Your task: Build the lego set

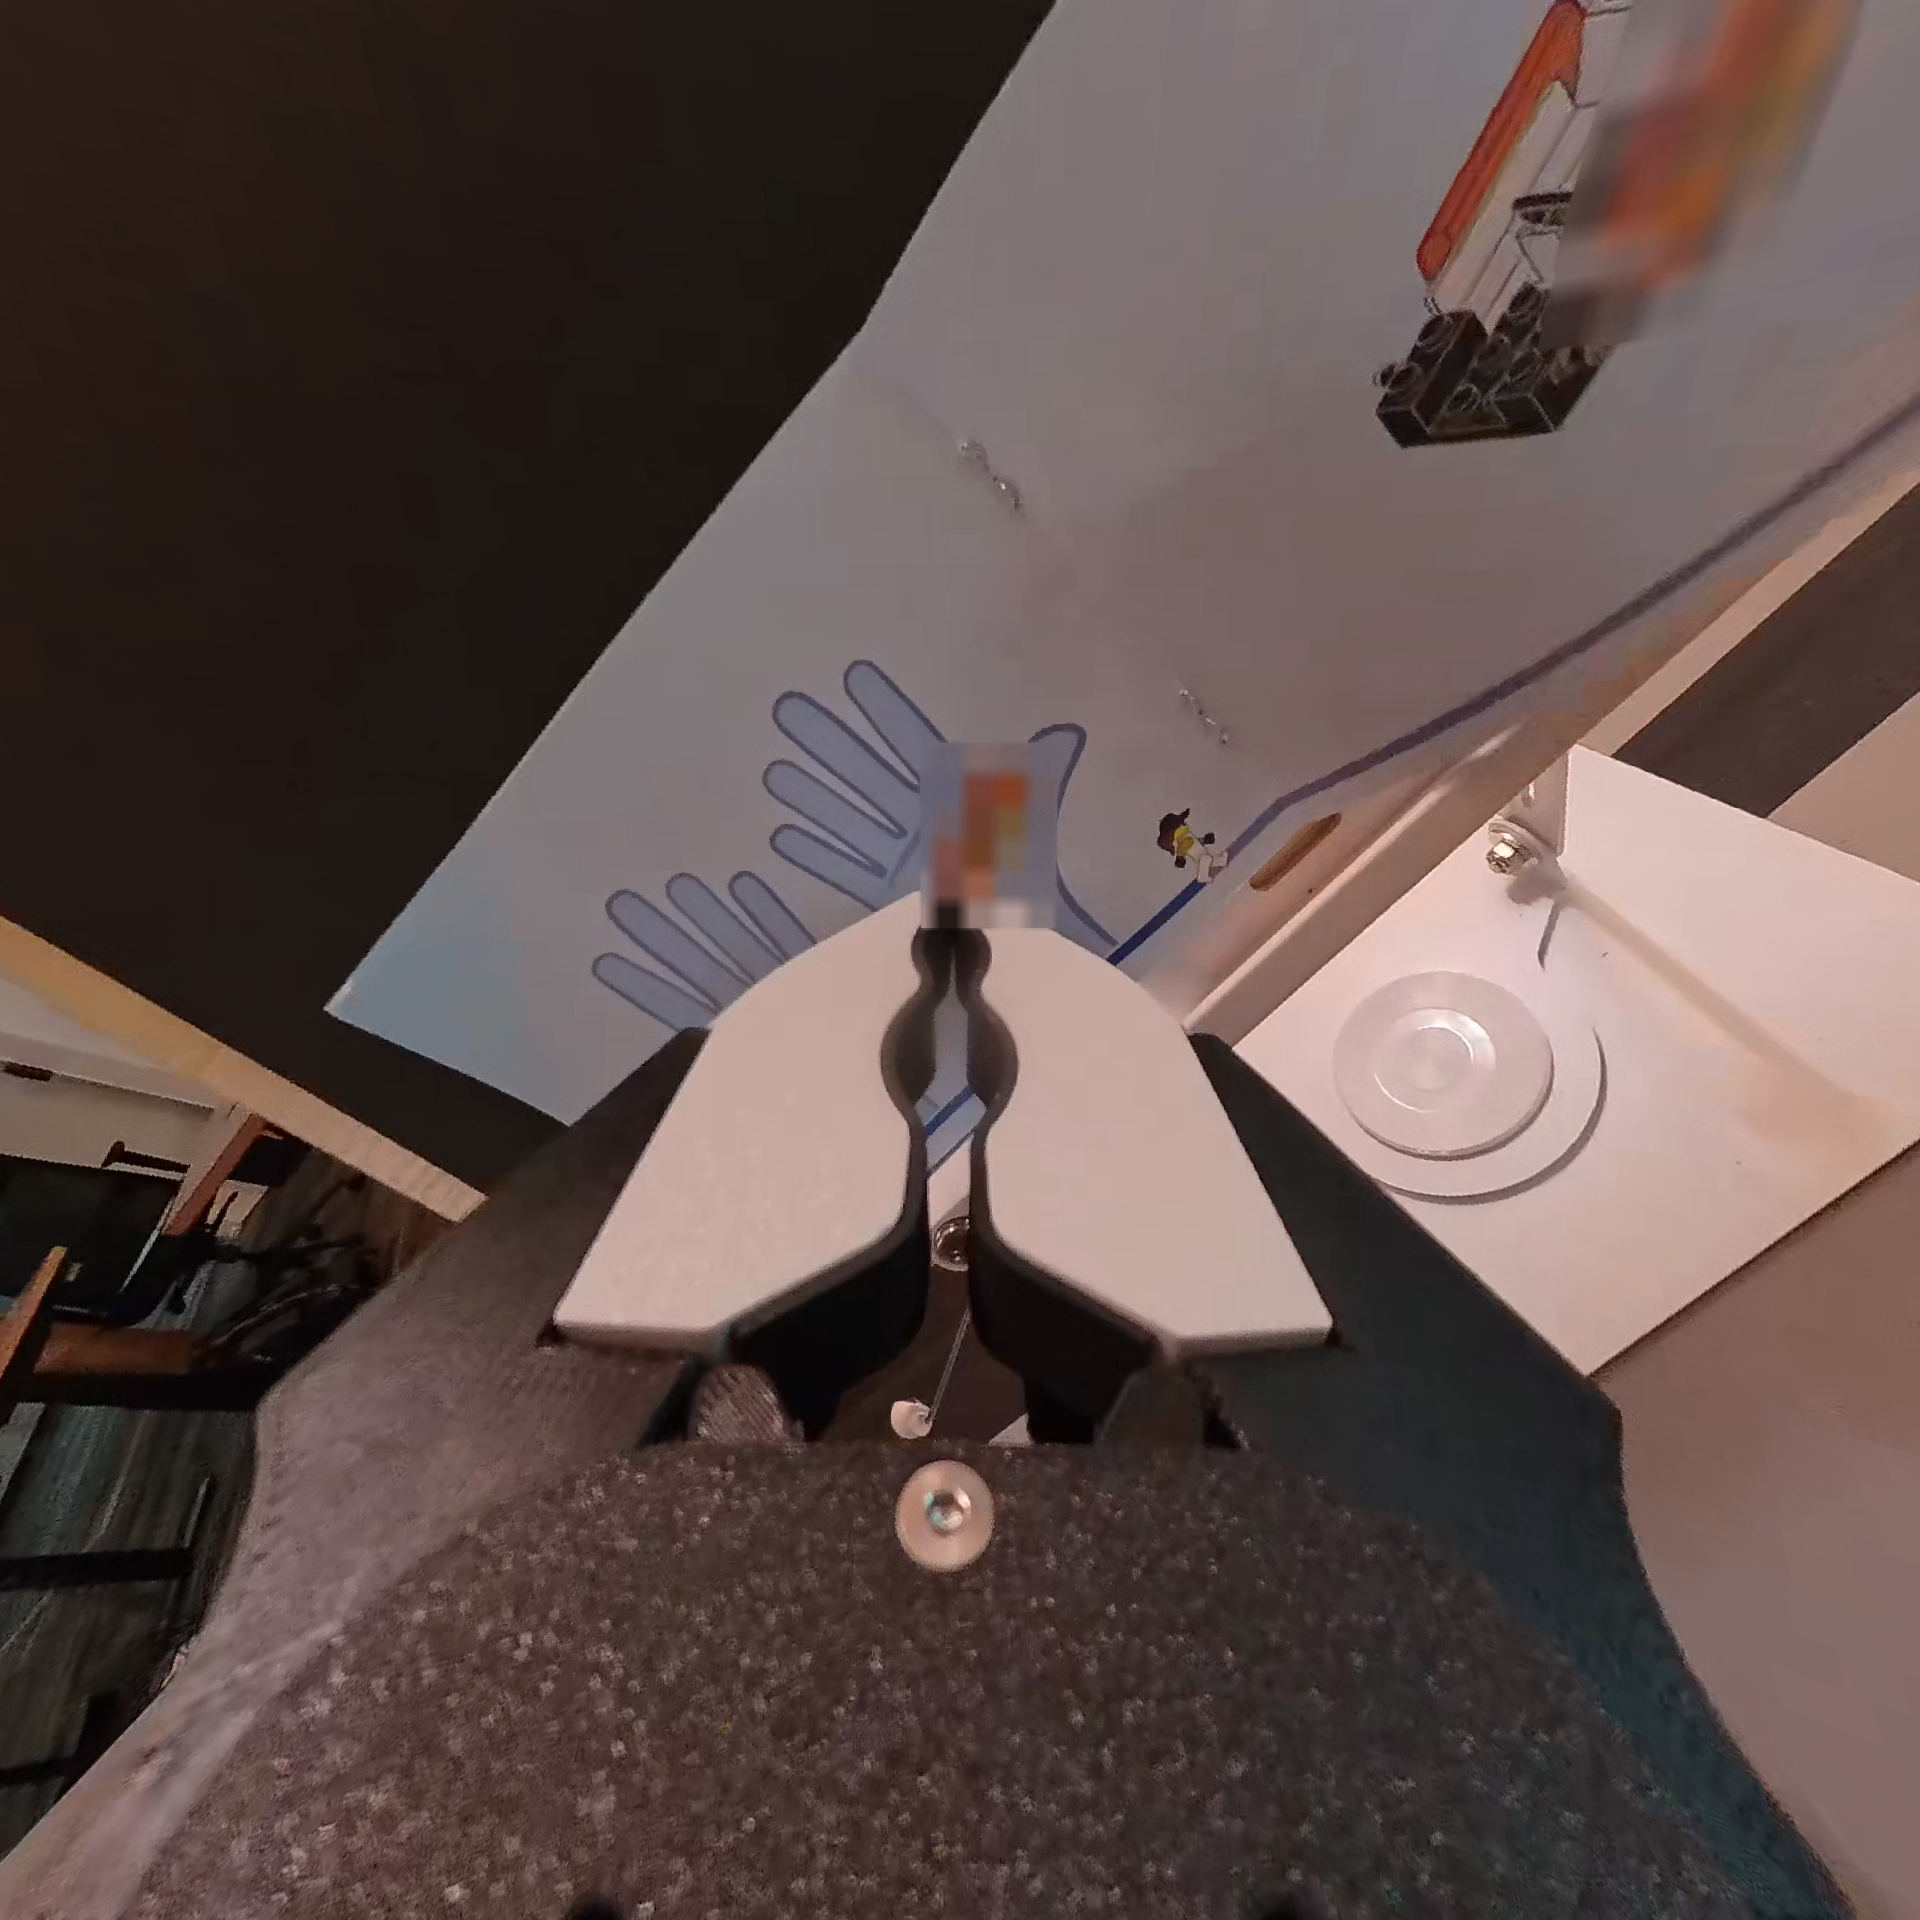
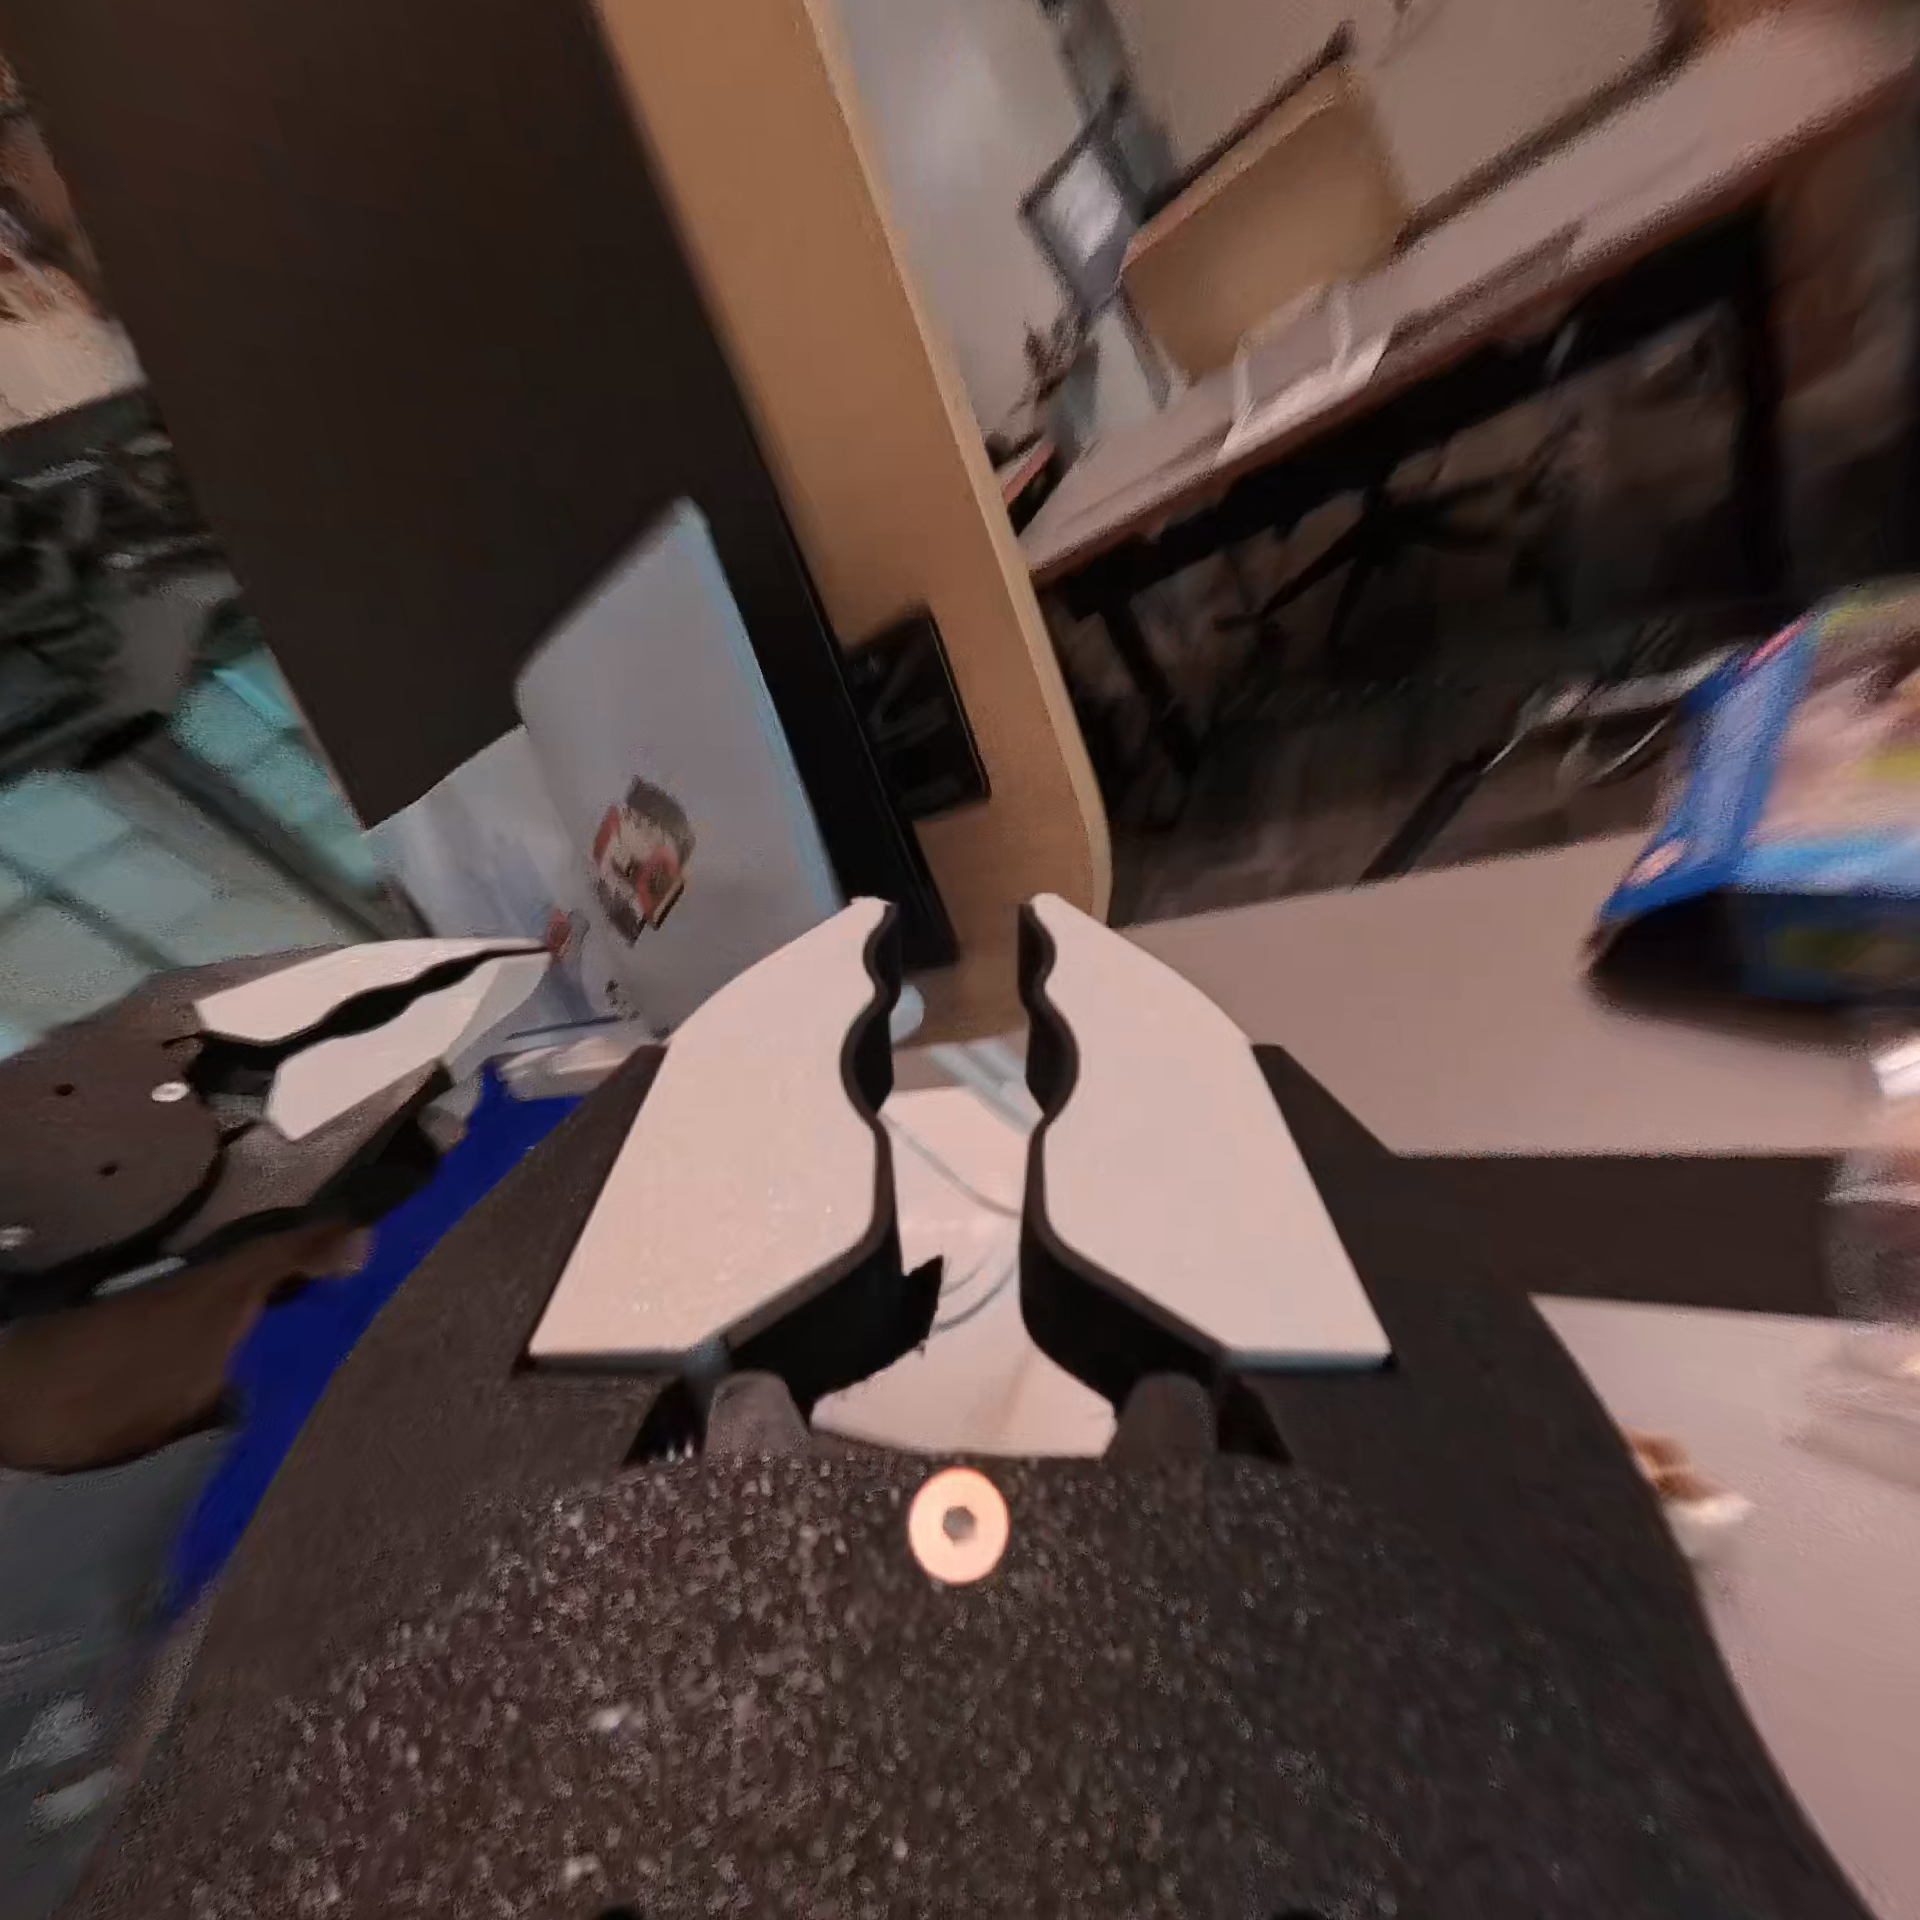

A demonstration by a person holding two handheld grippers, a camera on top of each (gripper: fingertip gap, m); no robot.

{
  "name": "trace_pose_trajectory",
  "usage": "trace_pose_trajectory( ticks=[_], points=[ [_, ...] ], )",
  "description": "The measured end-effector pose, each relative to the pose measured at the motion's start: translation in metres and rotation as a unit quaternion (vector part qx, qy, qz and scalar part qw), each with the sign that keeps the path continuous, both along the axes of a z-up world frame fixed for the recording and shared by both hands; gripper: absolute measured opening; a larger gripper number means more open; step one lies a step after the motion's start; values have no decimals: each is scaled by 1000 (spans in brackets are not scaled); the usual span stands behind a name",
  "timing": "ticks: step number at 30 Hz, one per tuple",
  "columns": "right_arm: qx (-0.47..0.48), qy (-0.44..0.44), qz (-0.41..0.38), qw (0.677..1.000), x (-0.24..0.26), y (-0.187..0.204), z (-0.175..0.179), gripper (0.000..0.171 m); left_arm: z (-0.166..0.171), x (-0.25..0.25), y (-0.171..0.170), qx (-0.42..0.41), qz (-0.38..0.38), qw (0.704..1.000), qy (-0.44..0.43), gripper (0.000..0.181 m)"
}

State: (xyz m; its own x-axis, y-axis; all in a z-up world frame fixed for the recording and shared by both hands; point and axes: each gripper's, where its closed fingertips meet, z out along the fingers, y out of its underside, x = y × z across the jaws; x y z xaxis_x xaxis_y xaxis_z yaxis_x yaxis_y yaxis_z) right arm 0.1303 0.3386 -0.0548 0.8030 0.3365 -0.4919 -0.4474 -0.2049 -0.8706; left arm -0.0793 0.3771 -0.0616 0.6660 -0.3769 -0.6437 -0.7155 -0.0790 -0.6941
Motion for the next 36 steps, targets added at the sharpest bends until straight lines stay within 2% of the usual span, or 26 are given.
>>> trace_pose_trajectory(
  ticks=[2,3,6,9,13,16,20,24,31,36],
  points=[
    [74,-105,-44,991,1,-18,34,19,1,1,0,0,0,1000,2,0],
    [100,-149,-39,983,-11,-27,48,18,2,1,-1,0,2,1000,3,0],
    [140,-234,32,962,-69,-49,68,29,5,7,-4,-4,3,1000,-9,0],
    [131,-337,45,931,-106,-44,50,37,-1,10,-4,-28,8,1000,-10,2],
    [70,-445,-32,892,-82,3,11,38,0,9,-1,-24,3,999,-26,0],
    [62,-485,-49,871,-67,24,0,38,0,9,-2,-21,-1,1000,-23,0],
    [66,-515,-59,853,-60,40,5,42,0,12,-3,-18,-4,999,-26,2],
    [76,-507,-71,856,-57,43,11,46,3,22,-6,-20,-20,998,-53,3],
    [92,-484,-66,867,-56,34,7,51,3,27,-5,-21,-29,999,-41,5],
    [138,-525,-62,837,-64,39,24,65,4,37,-5,-14,-41,999,-32,6]
  ],
)
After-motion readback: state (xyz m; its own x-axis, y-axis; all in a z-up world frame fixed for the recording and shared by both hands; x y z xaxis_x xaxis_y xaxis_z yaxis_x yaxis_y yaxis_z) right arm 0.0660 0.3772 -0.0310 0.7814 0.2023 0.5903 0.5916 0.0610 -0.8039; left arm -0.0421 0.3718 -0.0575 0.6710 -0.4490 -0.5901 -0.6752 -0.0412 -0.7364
